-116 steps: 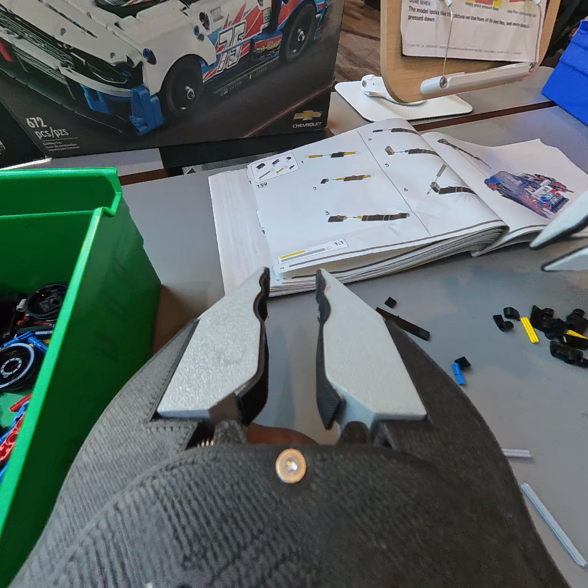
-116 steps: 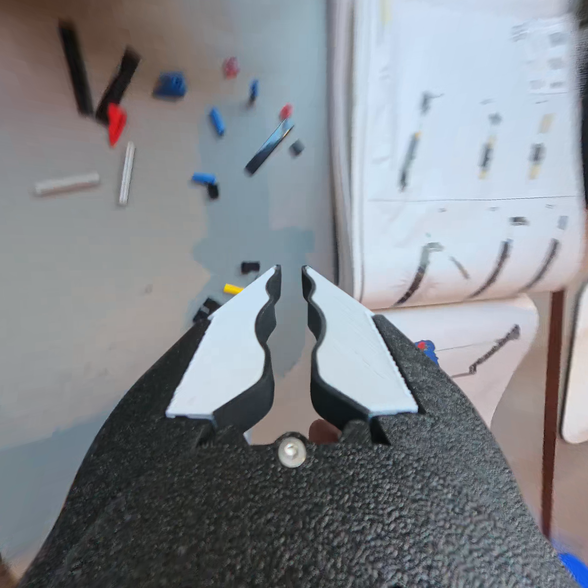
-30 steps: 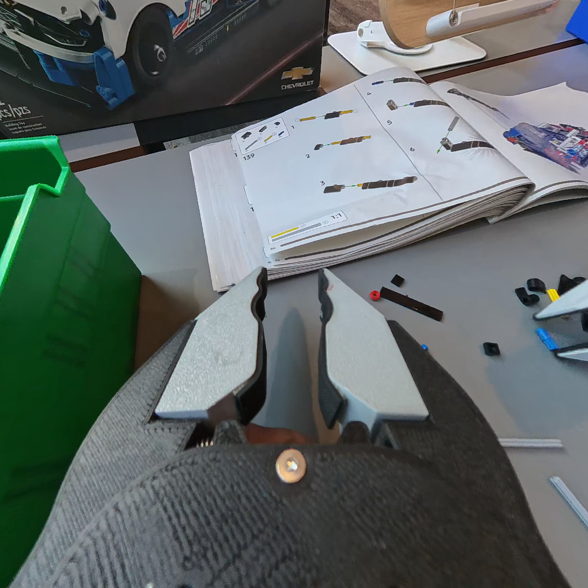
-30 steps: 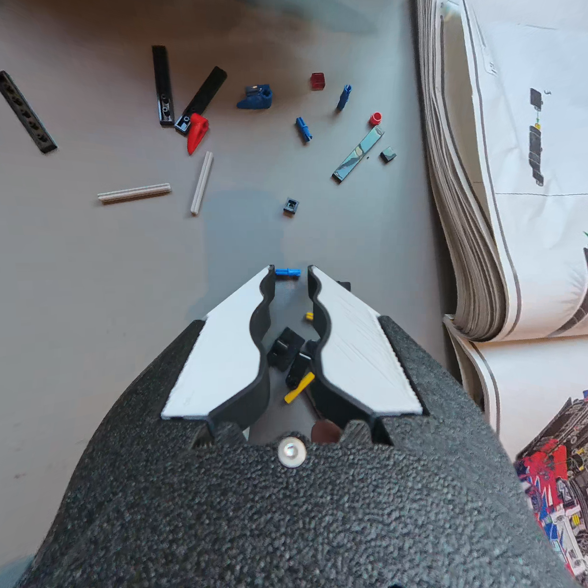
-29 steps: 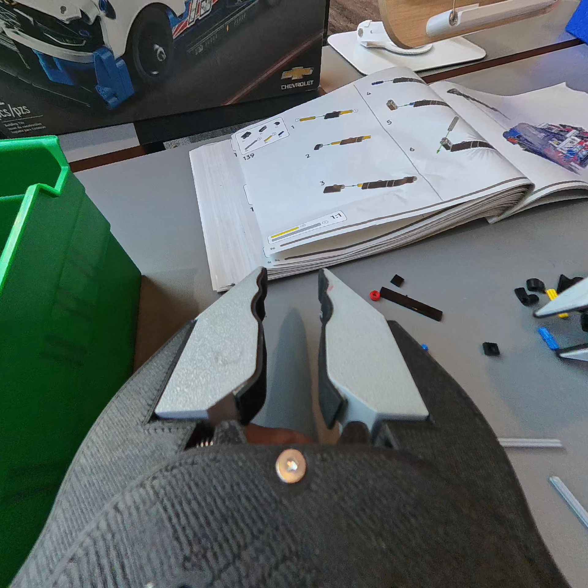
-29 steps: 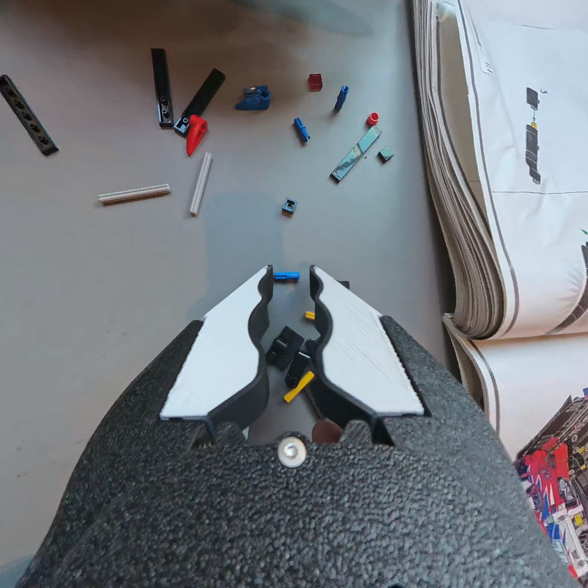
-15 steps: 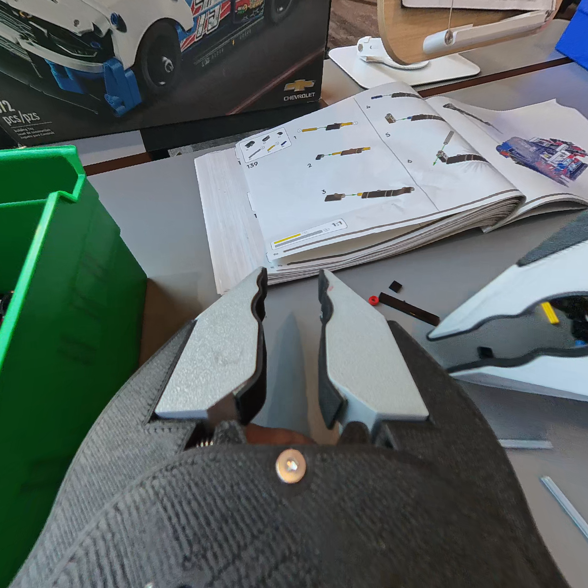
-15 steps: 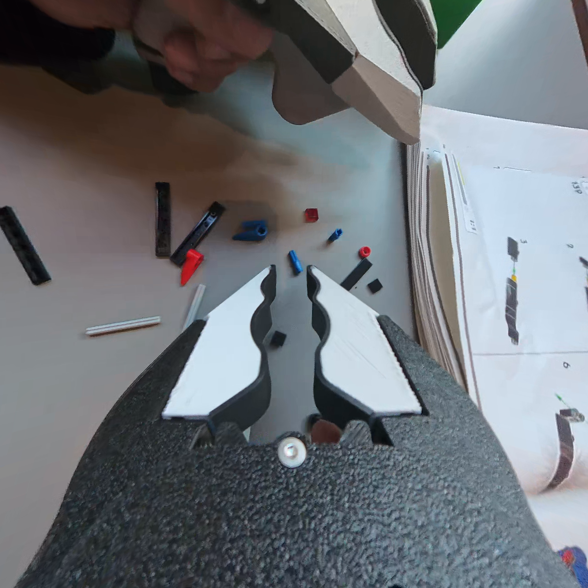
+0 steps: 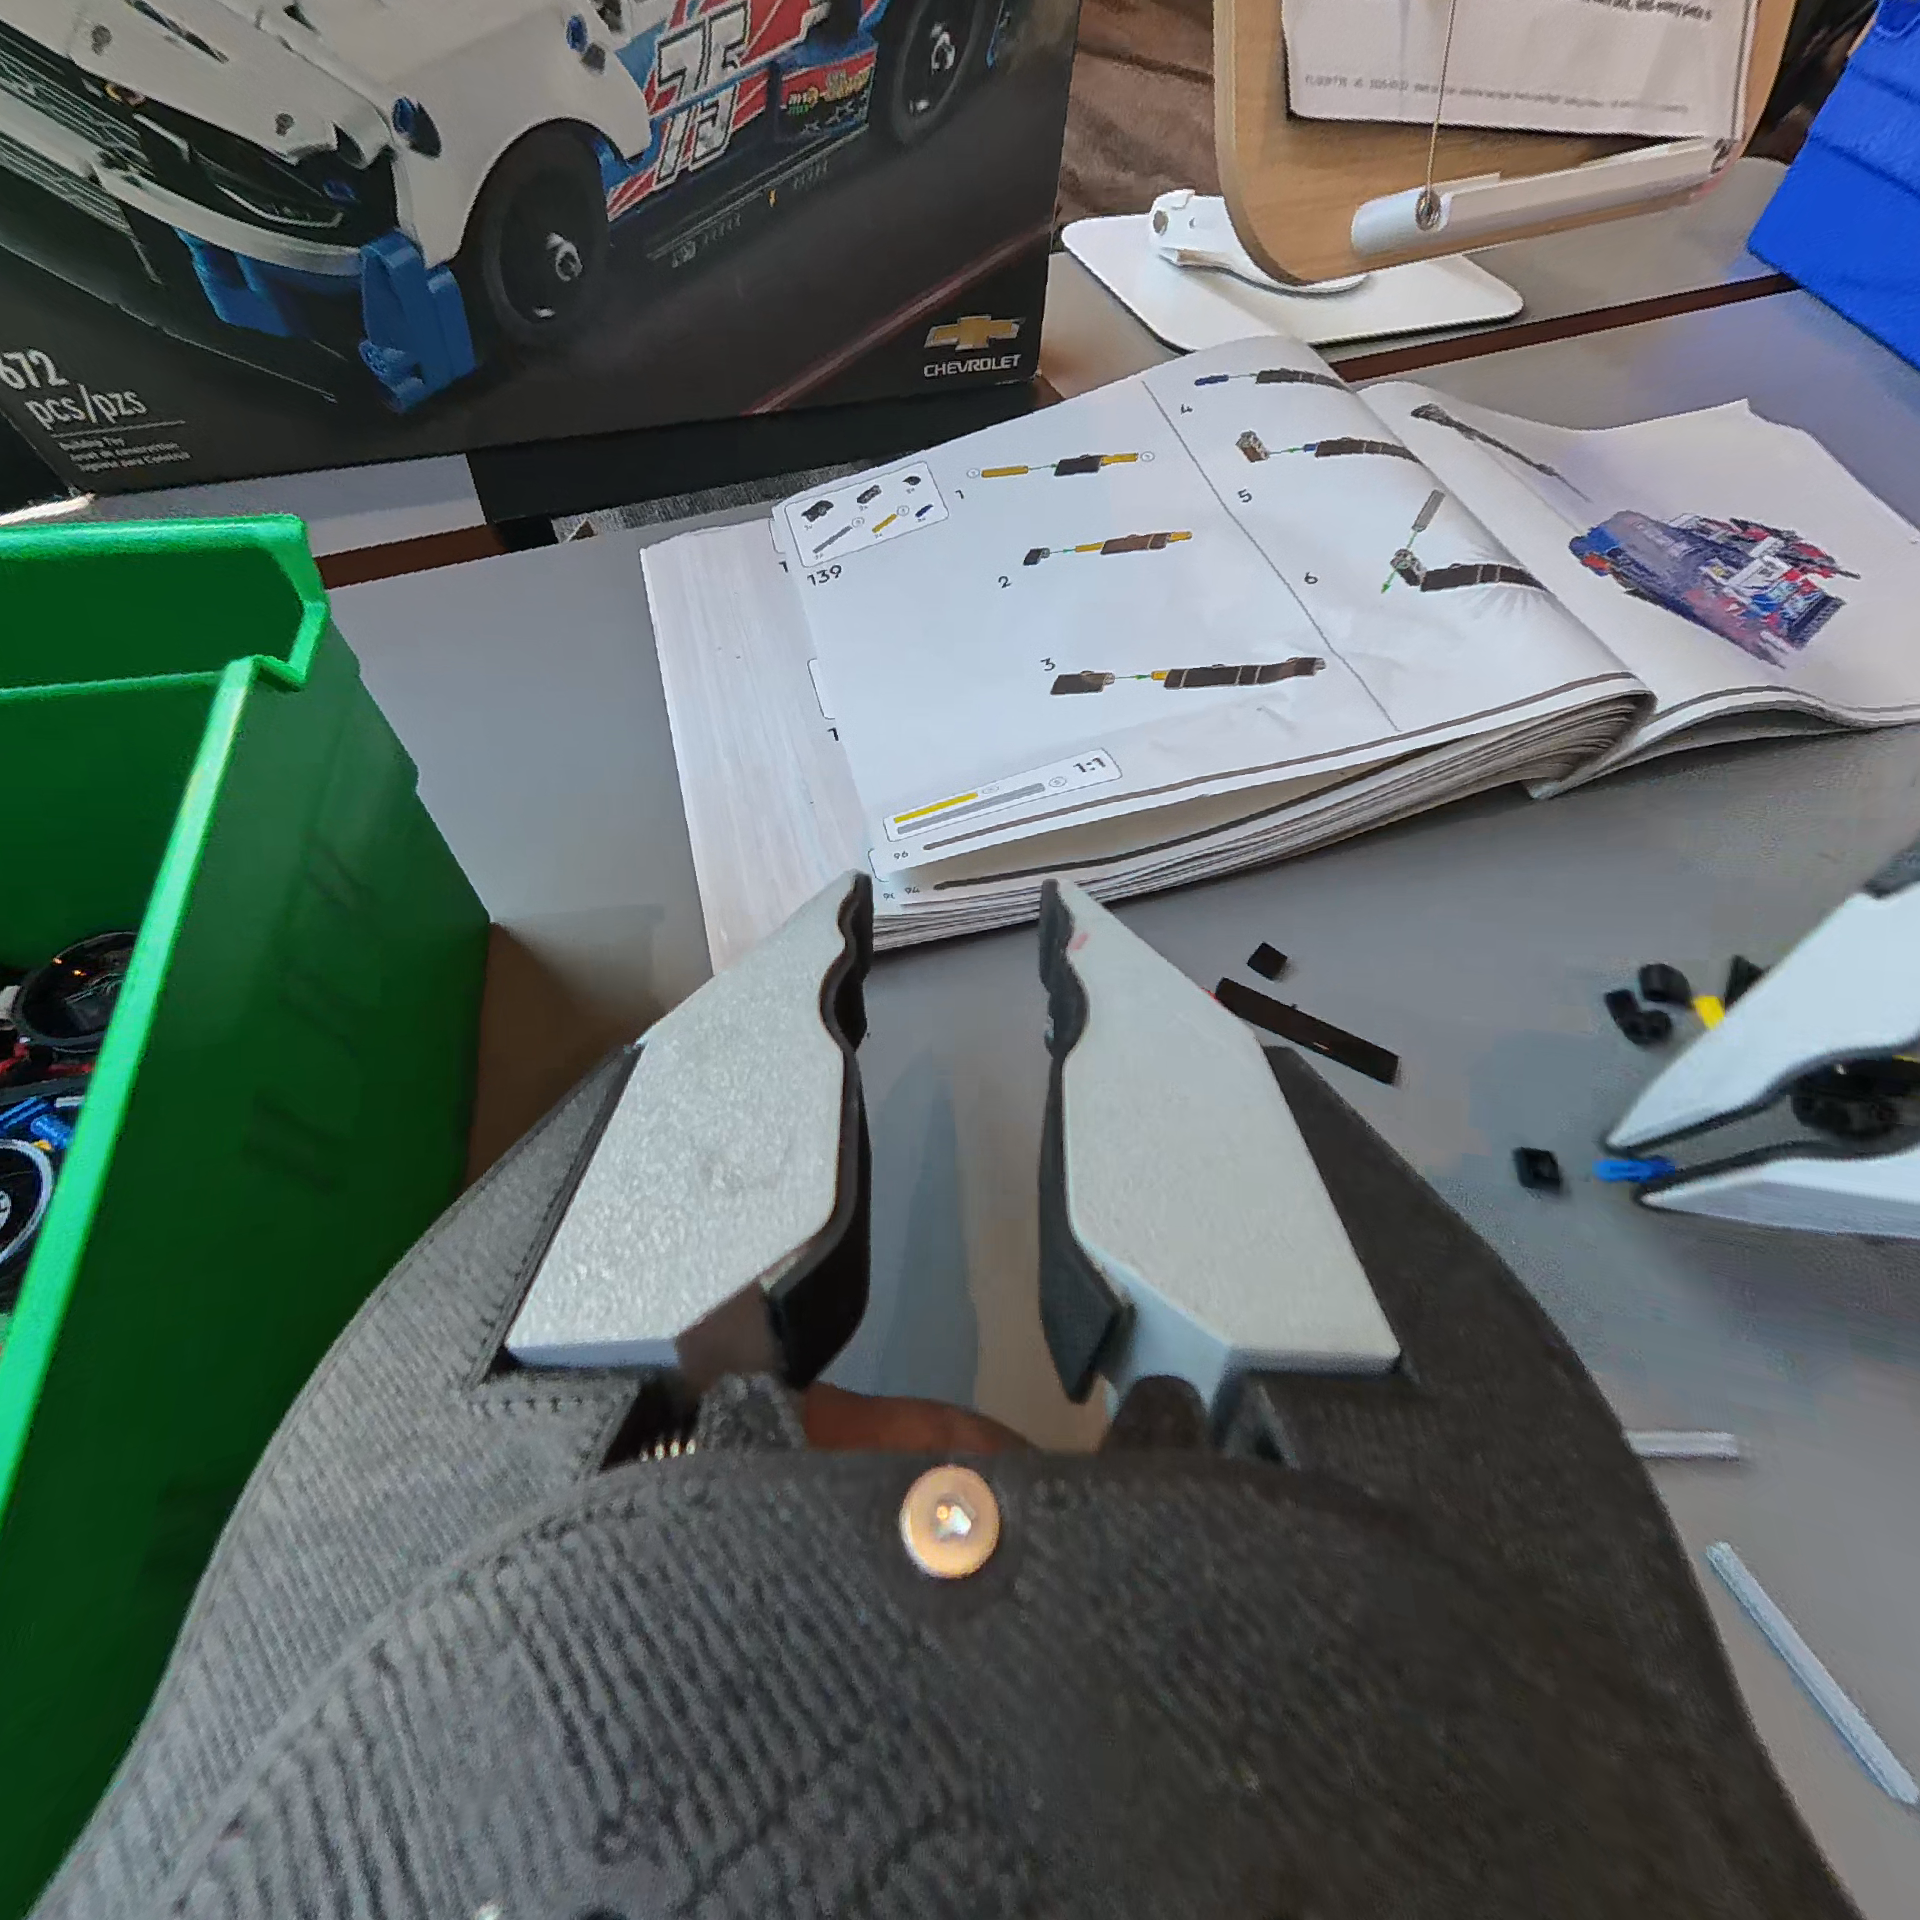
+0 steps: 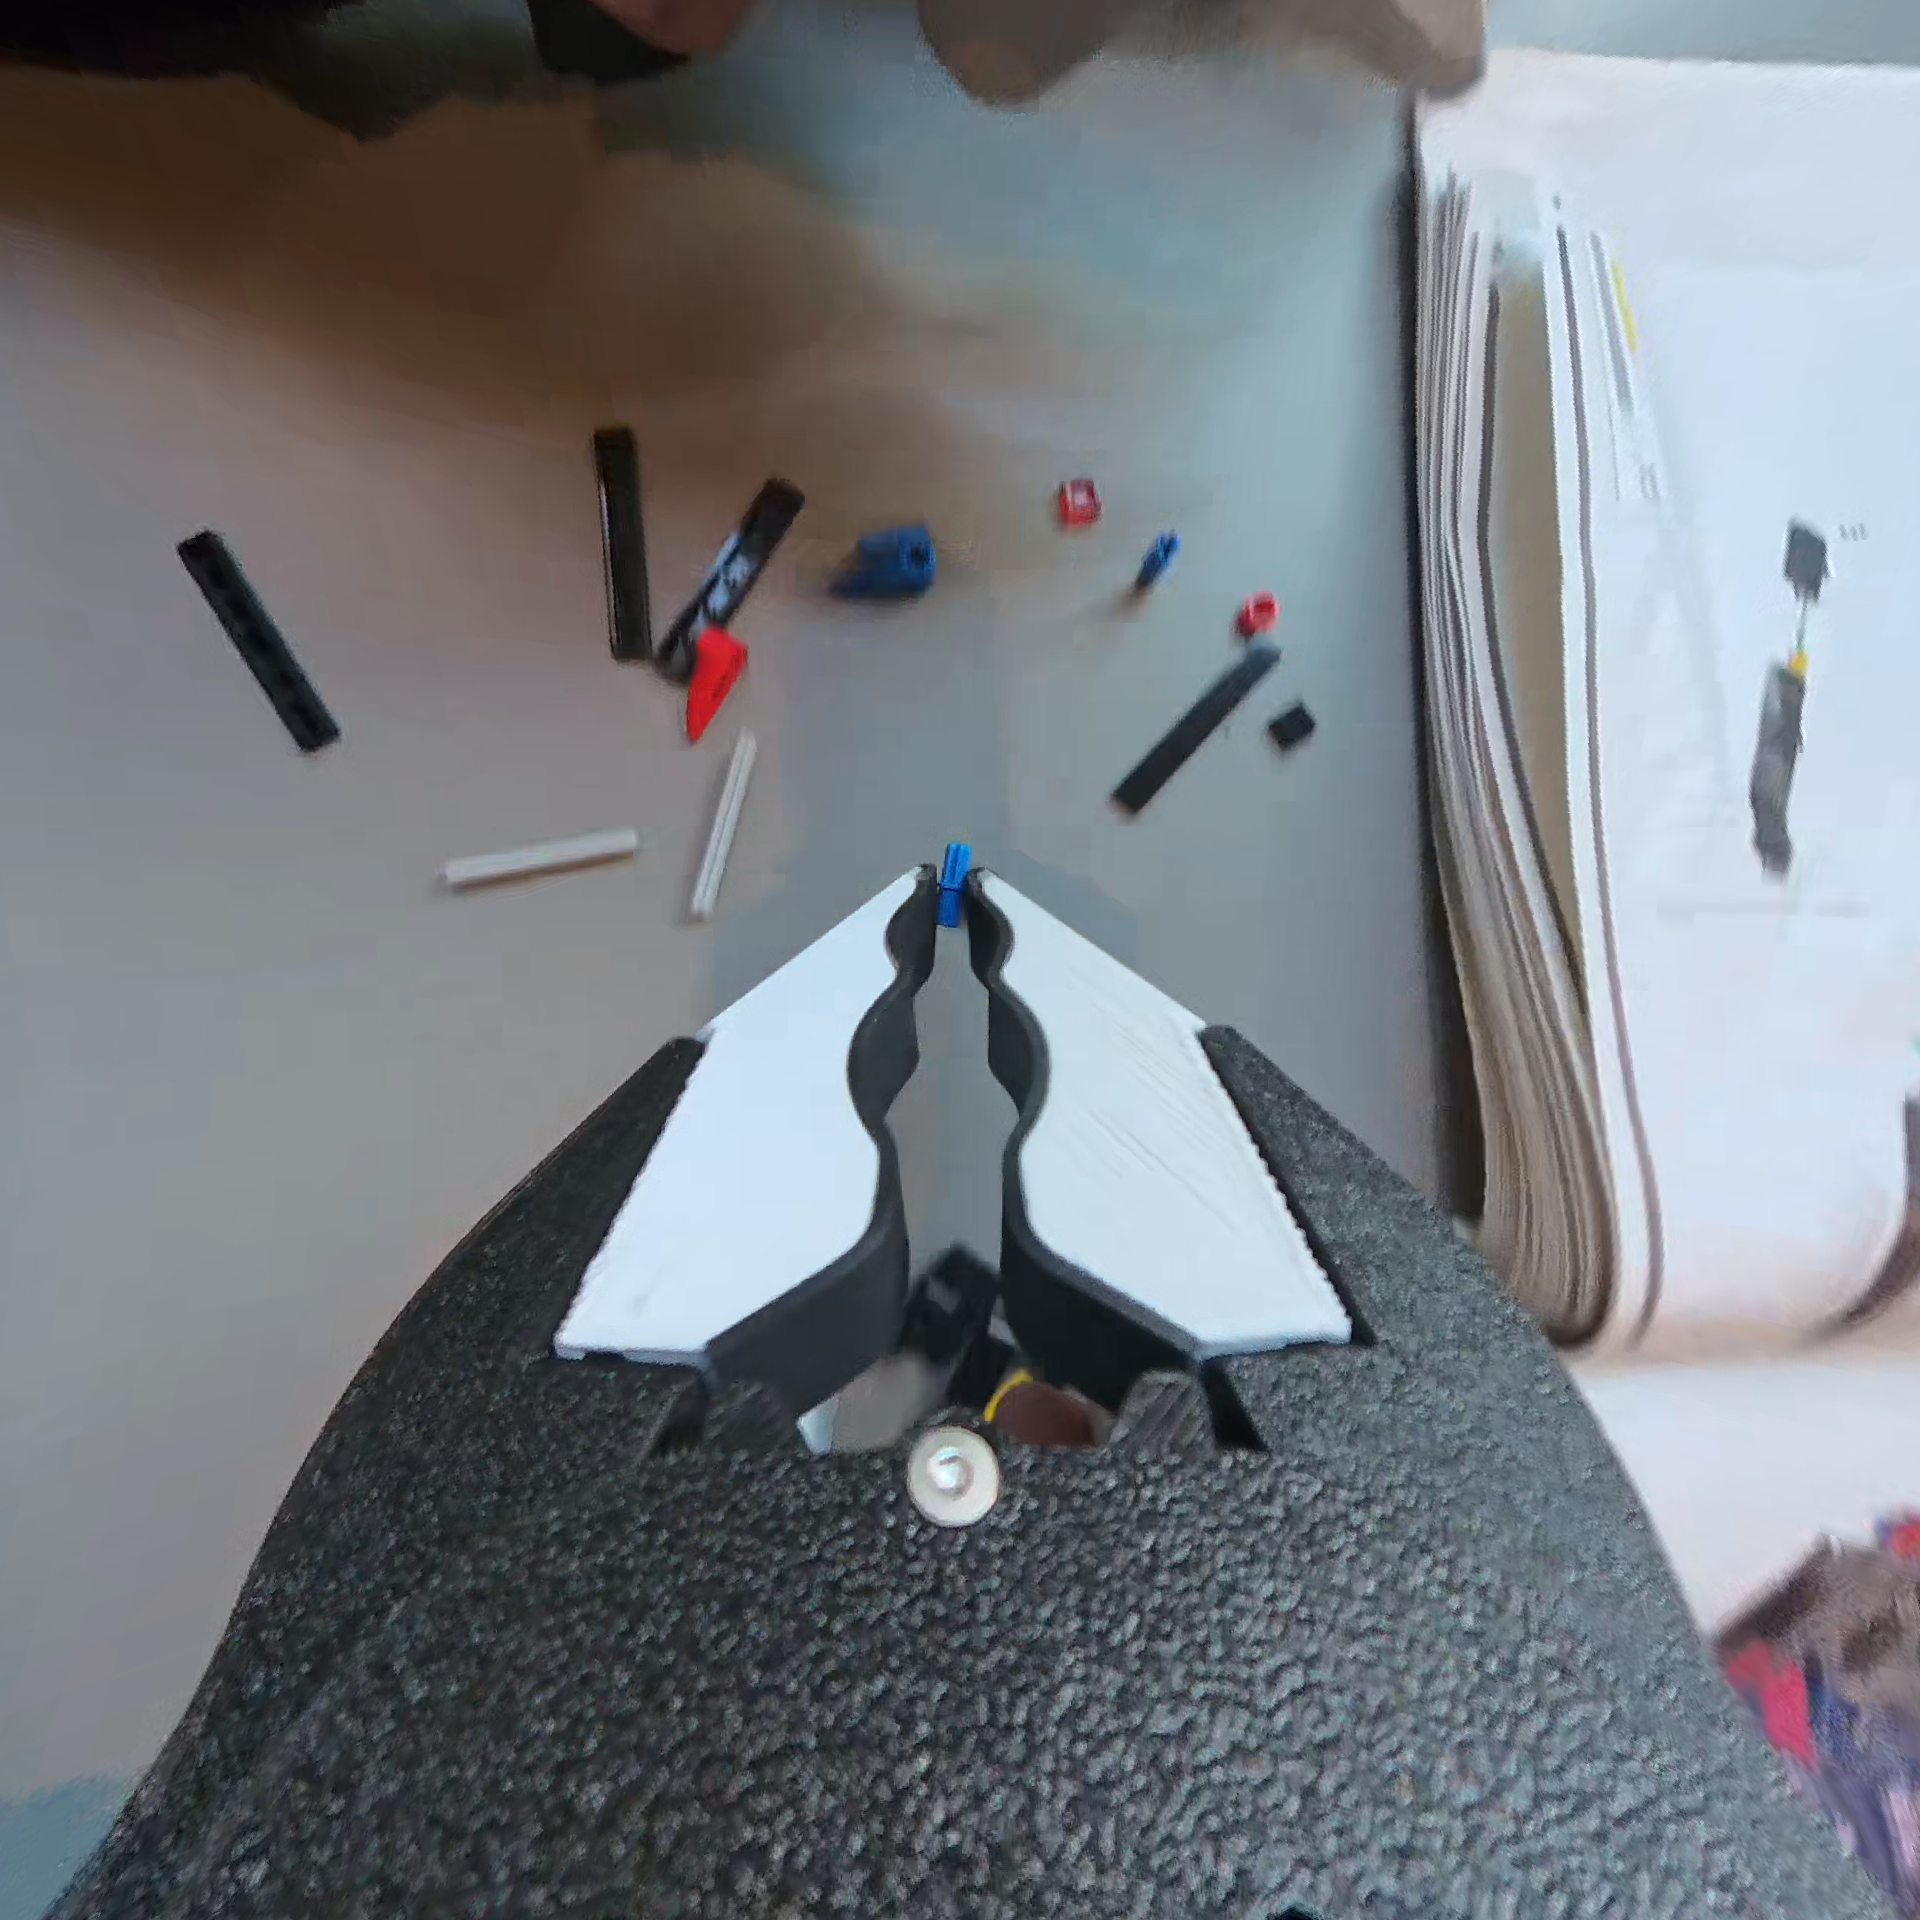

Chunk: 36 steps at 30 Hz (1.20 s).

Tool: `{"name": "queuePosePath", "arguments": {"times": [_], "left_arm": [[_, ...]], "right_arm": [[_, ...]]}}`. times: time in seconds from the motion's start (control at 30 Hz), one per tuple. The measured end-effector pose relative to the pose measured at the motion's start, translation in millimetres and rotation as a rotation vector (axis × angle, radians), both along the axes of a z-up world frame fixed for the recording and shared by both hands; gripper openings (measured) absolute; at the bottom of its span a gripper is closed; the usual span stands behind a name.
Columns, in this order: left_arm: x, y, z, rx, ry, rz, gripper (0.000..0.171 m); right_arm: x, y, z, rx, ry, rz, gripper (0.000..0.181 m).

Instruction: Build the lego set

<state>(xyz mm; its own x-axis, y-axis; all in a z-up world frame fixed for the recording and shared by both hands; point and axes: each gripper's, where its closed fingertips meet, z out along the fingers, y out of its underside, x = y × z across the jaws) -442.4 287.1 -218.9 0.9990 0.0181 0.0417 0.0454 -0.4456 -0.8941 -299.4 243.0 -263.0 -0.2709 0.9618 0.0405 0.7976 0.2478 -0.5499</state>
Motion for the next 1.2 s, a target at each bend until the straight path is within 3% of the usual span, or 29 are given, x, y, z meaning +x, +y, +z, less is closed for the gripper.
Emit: {"name": "queuePosePath", "arguments": {"times": [0.23, 0.47, 0.73, 0.97, 1.2], "left_arm": [[7, 0, -1, -0.003, 0.018, -0.017, 0.029], [5, 0, -5, -0.012, 0.022, -0.011, 0.029], [5, 0, -4, -0.011, 0.015, -0.013, 0.028], [6, 0, -3, -0.008, 0.015, -0.013, 0.028], [7, 0, -3, -0.007, 0.022, -0.017, 0.028]], "right_arm": [[56, 8, -9, 0.09, -0.113, -0.072, 0.005], [57, 15, -17, 0.139, -0.127, -0.109, 0.01], [71, 28, 14, 0.103, -0.009, -0.196, 0.01], [85, 6, 0, 0.073, -0.022, -0.169, 0.012], [69, -11, -11, 0.109, 0.016, -0.136, 0.011]]}}
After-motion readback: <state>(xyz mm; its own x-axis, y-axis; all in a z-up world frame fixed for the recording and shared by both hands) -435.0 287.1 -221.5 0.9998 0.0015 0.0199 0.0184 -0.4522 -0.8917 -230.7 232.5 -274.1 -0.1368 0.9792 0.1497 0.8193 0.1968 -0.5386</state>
